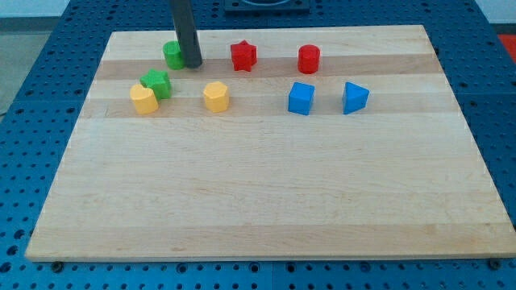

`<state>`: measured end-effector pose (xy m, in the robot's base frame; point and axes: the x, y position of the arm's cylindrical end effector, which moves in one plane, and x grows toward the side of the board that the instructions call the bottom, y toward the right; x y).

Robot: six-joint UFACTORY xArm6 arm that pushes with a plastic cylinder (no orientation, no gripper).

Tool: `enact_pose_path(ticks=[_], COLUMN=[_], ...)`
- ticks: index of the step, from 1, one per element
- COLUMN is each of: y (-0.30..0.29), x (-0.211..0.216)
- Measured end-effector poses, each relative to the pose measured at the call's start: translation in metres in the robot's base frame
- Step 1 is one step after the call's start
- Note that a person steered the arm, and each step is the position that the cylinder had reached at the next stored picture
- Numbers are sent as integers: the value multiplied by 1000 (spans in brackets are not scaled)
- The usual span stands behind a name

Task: Place the green circle at the top left side of the board

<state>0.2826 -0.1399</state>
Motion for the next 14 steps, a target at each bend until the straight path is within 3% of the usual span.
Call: enact_pose_path(ticks=[1,3,14], y=[-34,-37,-37], x=[-4,-35,-48])
